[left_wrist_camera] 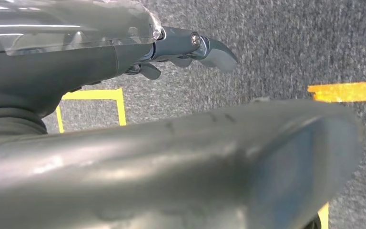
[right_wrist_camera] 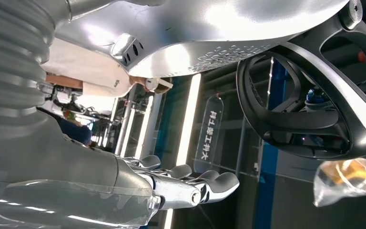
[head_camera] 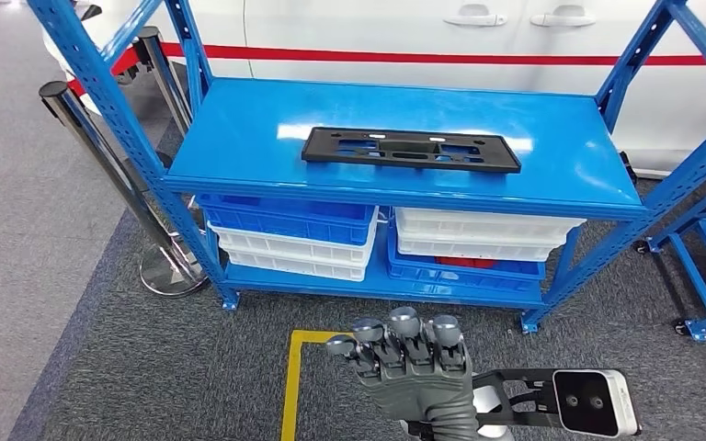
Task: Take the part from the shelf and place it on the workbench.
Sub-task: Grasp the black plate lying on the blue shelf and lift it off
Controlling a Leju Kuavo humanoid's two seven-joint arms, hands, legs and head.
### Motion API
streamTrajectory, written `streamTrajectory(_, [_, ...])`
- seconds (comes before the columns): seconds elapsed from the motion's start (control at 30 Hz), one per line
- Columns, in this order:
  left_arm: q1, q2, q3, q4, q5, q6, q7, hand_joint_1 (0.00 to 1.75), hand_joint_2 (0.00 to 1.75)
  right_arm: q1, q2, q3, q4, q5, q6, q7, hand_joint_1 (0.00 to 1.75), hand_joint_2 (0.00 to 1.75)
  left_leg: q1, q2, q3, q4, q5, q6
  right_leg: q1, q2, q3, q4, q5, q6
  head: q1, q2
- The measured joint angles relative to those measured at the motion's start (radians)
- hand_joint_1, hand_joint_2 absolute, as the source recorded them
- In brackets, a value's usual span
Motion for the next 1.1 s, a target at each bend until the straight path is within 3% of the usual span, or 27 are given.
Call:
streamTrajectory(0.13, [-0.001,0.000,0.000,0.000,-0.004,0.002,0.003,0.00,0.00,0.002,0.001,0.000,0.000,0.002,0.000,0.000,0.00,1.75,0.001,0.003,-0.006,0.015,-0.016,-0.022,-0.003,0.002,0.005,-0.021,0.002,-0.012,-0.001,0.000])
streamTrajectory(0.2, [-0.001,0.000,0.000,0.000,-0.006,0.004,0.006,0.00,0.00,0.002,0.002,0.000,-0.001,0.003,0.000,0.000,0.00,1.75,0.004,0.004,-0.042,0.097,-0.066,-0.031,-0.007,-0.001,0.009,-0.025,0.003,-0.019,-0.002,0.000])
streamTrajectory(0.27, [0.001,0.000,0.000,0.000,-0.008,0.009,0.013,0.00,0.00,0.003,0.003,0.000,-0.001,0.004,0.000,0.000,0.00,1.75,0.007,0.004,-0.104,0.230,-0.125,-0.039,-0.006,-0.002,0.009,-0.024,0.002,-0.023,-0.002,0.000])
streamTrajectory(0.3, [0.002,0.000,0.000,0.000,-0.010,0.012,0.017,0.00,0.00,0.003,0.003,0.000,-0.001,0.004,0.000,0.000,0.00,1.75,0.009,0.004,-0.126,0.274,-0.135,-0.042,-0.006,-0.003,0.009,-0.024,0.002,-0.023,-0.002,0.000])
streamTrajectory(0.33, [0.003,0.000,0.000,0.000,-0.012,0.014,0.021,0.00,0.00,0.003,0.003,0.000,-0.001,0.004,0.000,0.000,0.00,1.75,0.011,0.004,-0.132,0.283,-0.125,-0.044,-0.006,-0.002,0.010,-0.023,0.001,-0.023,-0.002,0.000])
streamTrajectory(0.37, [0.003,0.000,0.000,0.000,-0.013,0.015,0.023,0.00,0.00,0.003,0.003,0.000,-0.001,0.004,0.000,0.000,0.00,1.75,0.013,0.005,-0.118,0.251,-0.097,-0.046,-0.007,-0.002,0.011,-0.021,0.000,-0.022,-0.002,0.000])
streamTrajectory(0.43, [0.002,0.001,0.000,0.000,-0.011,0.014,0.026,0.00,0.00,0.003,0.003,0.000,-0.001,0.004,-0.001,0.000,0.00,1.75,0.017,0.006,-0.056,0.117,-0.030,-0.046,-0.007,0.000,0.013,-0.016,-0.005,-0.016,-0.002,0.000])
streamTrajectory(0.5, [0.000,0.001,0.000,0.000,-0.003,0.008,0.030,0.00,0.00,0.003,0.003,0.000,-0.001,0.004,-0.003,0.000,0.00,1.75,0.016,0.005,-0.013,0.024,-0.001,-0.037,-0.004,0.001,0.012,-0.011,-0.009,-0.006,-0.001,0.000])
streamTrajectory(0.6, [0.000,0.001,0.006,0.000,0.013,-0.012,0.041,0.00,0.00,0.003,0.003,0.000,-0.002,0.004,-0.004,0.000,0.00,1.75,0.011,0.004,-0.009,0.007,0.001,-0.015,-0.005,0.000,0.010,-0.010,-0.009,0.011,0.000,0.000])
streamTrajectory(0.67, [0.000,0.001,0.011,0.000,0.020,-0.019,0.044,0.00,0.00,0.002,0.003,0.000,-0.003,0.003,-0.005,0.000,0.00,1.75,0.013,0.005,-0.007,0.000,0.008,-0.001,-0.008,0.001,-0.003,0.022,-0.034,0.021,0.000,0.000])
streamTrajectory(0.77, [-0.002,0.001,0.014,0.000,0.020,-0.021,0.044,0.00,0.00,0.003,0.003,0.000,-0.004,0.002,-0.007,0.000,0.00,1.75,0.012,0.006,-0.008,-0.003,0.010,0.009,-0.010,0.001,-0.080,0.188,-0.122,0.029,0.000,0.000])
streamTrajectory(0.8, [-0.002,0.001,0.015,0.000,0.018,-0.021,0.044,0.00,0.00,0.004,0.003,0.000,-0.004,0.002,-0.008,0.000,0.00,1.75,0.011,0.006,-0.009,-0.002,0.010,0.009,-0.010,0.001,-0.104,0.236,-0.136,0.029,0.000,0.000])
streamTrajectory(0.83, [-0.001,0.001,0.016,0.000,0.015,-0.020,0.042,0.00,0.00,0.004,0.003,0.000,-0.004,0.002,-0.009,0.000,0.00,1.75,0.011,0.005,-0.009,-0.002,0.010,0.009,-0.010,0.001,-0.113,0.253,-0.132,0.029,0.000,0.000])
streamTrajectory(0.87, [-0.001,0.001,0.016,0.000,0.011,-0.018,0.040,0.00,0.00,0.005,0.003,0.000,-0.005,0.002,-0.011,0.000,0.00,1.75,0.010,0.005,-0.008,-0.001,0.009,0.009,-0.010,0.001,-0.103,0.232,-0.109,0.028,0.000,0.000])
streamTrajectory(0.93, [-0.002,0.001,0.016,0.000,0.006,-0.015,0.033,0.00,0.00,0.005,0.003,0.000,-0.007,0.002,-0.015,0.000,0.00,1.75,0.010,0.003,-0.006,0.000,0.007,0.006,-0.009,0.001,-0.043,0.108,-0.043,0.020,0.000,0.000])
streamTrajectory(1.0, [-0.003,0.001,0.016,0.000,0.004,-0.010,0.026,0.00,0.00,0.005,0.003,0.000,-0.009,0.002,-0.018,0.000,0.00,1.75,0.007,0.002,-0.007,0.003,0.004,-0.002,-0.003,0.002,0.003,0.008,-0.010,0.011,0.000,0.000])
streamTrajectory(1.1, [-0.004,0.000,0.016,0.000,-0.002,0.000,0.008,0.00,0.00,0.007,0.003,0.000,-0.013,0.002,-0.020,0.000,0.00,0.44,0.007,0.002,-0.007,0.000,0.003,-0.019,0.001,0.005,0.010,-0.015,-0.007,-0.002,0.000,0.000])
